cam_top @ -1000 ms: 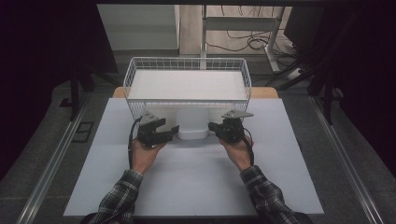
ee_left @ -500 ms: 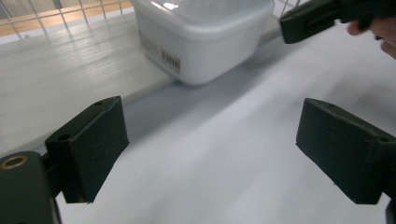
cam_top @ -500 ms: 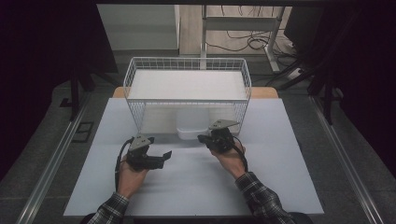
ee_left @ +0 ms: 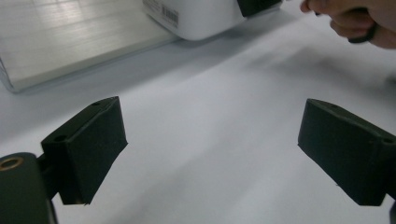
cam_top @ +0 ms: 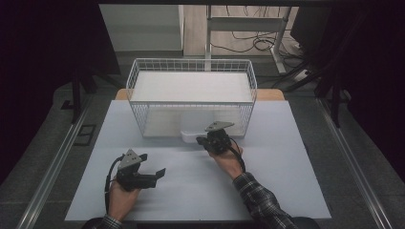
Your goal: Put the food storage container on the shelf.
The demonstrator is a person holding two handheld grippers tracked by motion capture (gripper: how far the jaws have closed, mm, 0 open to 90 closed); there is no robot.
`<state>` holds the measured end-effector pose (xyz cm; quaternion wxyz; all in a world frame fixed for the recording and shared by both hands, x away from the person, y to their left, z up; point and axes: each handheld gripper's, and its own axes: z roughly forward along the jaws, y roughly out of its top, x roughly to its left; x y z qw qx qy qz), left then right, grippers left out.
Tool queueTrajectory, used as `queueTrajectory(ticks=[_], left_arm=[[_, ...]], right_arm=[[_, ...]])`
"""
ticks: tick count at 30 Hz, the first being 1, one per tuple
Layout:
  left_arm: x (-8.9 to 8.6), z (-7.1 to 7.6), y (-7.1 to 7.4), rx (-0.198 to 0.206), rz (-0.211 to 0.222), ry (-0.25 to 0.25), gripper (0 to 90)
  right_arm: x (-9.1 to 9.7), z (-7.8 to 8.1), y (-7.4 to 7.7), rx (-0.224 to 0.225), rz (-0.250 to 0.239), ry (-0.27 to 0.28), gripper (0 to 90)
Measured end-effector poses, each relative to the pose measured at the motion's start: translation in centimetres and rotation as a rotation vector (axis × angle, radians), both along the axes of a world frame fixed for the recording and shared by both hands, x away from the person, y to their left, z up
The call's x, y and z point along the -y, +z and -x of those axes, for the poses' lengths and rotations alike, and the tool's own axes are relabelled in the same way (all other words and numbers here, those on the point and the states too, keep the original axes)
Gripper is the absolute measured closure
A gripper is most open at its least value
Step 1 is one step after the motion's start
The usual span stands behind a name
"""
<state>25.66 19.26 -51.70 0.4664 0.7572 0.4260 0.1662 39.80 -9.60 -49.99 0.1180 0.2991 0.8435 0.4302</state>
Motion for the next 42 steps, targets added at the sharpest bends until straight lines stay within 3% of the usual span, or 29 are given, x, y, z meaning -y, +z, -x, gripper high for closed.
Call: queueTrajectory(ticks=[5, 23, 42], left_arm=[[-0.2, 0.3, -0.2, -0.011, 0.033, -0.028, 5.1], [0.0, 0.1, -0.8, 0.005, 0.083, -0.06, 2.8], [0.0, 0.0, -1.0, 0.001, 0.083, -0.071, 3.4]], right_arm=[[-0.2, -0.5, 0.0, 0.003, 0.008, -0.009, 88.8], [-1.3, -3.1, 0.1, 0.05, 0.043, -0.039, 88.8], [-1.8, -4.4, 0.3, 0.054, 0.051, -0.056, 88.1]])
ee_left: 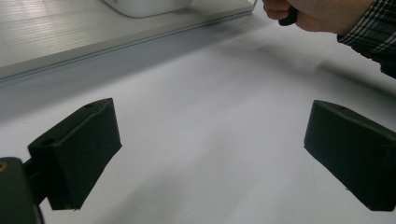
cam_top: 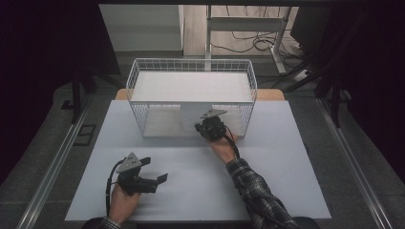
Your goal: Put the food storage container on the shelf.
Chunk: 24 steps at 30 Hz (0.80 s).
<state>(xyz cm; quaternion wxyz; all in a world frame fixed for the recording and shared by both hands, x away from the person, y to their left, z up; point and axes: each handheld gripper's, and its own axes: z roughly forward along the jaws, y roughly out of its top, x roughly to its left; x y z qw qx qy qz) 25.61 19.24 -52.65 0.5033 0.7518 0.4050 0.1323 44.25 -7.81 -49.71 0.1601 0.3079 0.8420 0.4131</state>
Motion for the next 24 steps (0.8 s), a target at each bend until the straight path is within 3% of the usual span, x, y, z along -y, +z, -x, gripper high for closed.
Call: queueTrajectory(ticks=[7, 24], left_arm=[[0.1, 0.1, 0.2, 0.013, -0.02, 0.011, 4.1], [0.2, 0.0, 0.4, -0.046, -0.017, -0.003, 5.3]], right_arm=[[0.3, 0.4, 0.1, -0.016, -0.013, 0.008, 80.2], [0.9, 2.3, 0.9, -0.028, -0.034, 0.044, 60.1]])
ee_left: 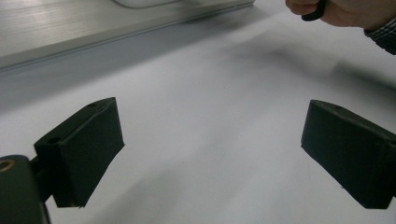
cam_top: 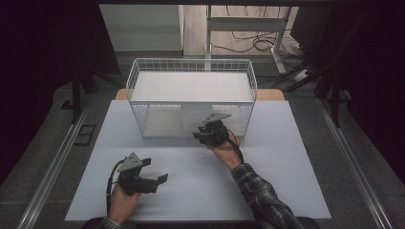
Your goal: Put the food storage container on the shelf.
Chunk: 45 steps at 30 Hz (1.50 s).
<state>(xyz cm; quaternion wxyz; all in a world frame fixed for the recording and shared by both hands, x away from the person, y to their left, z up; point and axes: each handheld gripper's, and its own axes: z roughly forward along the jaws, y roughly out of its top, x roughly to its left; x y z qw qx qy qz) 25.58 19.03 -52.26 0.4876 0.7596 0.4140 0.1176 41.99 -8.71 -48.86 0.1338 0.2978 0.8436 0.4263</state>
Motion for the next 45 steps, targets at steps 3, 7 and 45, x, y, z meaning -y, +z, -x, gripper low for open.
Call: queueTrajectory(ticks=[3, 7, 45], left_arm=[[0.1, 0.0, 0.0, -0.006, -0.004, -0.001, 5.3], [0.2, 0.0, -0.1, -0.008, -0.013, -0.001, 5.2], [-0.3, 0.6, 0.6, 0.021, -0.071, 0.018, 5.1]], right_arm=[[0.2, 0.4, 0.1, -0.004, 0.0, 0.005, 55.8], [0.5, 0.8, 0.1, -0.015, 0.0, 0.014, 48.7], [9.8, 7.8, 1.1, -0.033, -0.02, 0.041, 7.3]])
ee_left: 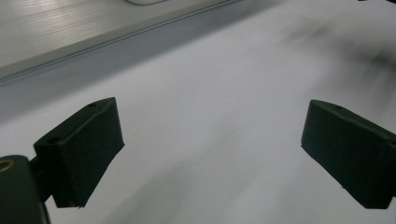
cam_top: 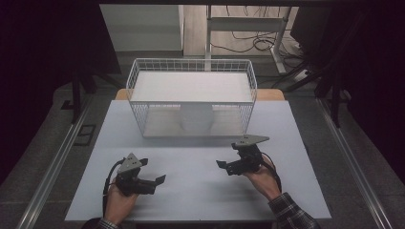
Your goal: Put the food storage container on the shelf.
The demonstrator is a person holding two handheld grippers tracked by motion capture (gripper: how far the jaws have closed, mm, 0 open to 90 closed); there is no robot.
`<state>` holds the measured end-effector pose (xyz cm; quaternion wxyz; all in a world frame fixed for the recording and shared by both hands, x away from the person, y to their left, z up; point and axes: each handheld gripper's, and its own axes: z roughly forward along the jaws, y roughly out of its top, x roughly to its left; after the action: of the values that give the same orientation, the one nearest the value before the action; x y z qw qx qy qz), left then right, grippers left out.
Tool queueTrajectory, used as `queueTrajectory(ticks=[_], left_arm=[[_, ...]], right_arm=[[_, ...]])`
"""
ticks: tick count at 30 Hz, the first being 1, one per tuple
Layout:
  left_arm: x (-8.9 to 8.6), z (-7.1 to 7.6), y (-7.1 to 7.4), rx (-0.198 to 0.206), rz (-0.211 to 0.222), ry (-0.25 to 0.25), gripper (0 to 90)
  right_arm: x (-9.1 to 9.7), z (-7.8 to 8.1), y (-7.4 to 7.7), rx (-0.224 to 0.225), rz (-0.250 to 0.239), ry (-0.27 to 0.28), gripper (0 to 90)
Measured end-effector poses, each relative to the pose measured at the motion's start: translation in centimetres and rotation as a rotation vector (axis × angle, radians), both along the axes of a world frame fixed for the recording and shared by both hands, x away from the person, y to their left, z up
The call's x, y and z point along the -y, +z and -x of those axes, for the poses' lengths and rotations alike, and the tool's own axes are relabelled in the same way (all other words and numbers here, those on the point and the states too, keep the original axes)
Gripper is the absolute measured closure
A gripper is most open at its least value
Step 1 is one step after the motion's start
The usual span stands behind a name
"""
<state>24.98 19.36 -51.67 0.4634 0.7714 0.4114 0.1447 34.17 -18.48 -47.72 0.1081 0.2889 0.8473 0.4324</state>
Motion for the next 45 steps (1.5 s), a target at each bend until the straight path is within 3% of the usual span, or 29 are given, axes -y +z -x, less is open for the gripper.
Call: queueTrajectory(ticks=[7, 15, 29, 36, 45], left_arm=[[-0.9, 0.6, 0.2, 0.007, -0.008, 0.023, 5.3], [-2.4, 1.5, 0.2, 0.022, -0.014, 0.055, 5.2], [-3.9, 2.9, -0.2, 0.007, 0.021, 0.077, 4.4], [-3.9, 3.3, -0.7, -0.005, 0.017, 0.069, 4.0], [-3.8, 3.1, -1.5, -0.067, -0.004, 0.048, 3.3]], right_arm=[[2.4, 1.4, -0.1, 0.016, 0.021, -0.037, 5.8], [4.9, 2.8, 0.1, 0.03, 0.013, -0.086, 3.1], [8.4, 5.3, -0.4, 0.041, 0.017, -0.18, 0.0], [10.0, 6.6, -1.3, 0.007, 0.038, -0.213, 0.0], [11.0, 7.5, -2.7, -0.067, 0.072, -0.238, 0.0]])
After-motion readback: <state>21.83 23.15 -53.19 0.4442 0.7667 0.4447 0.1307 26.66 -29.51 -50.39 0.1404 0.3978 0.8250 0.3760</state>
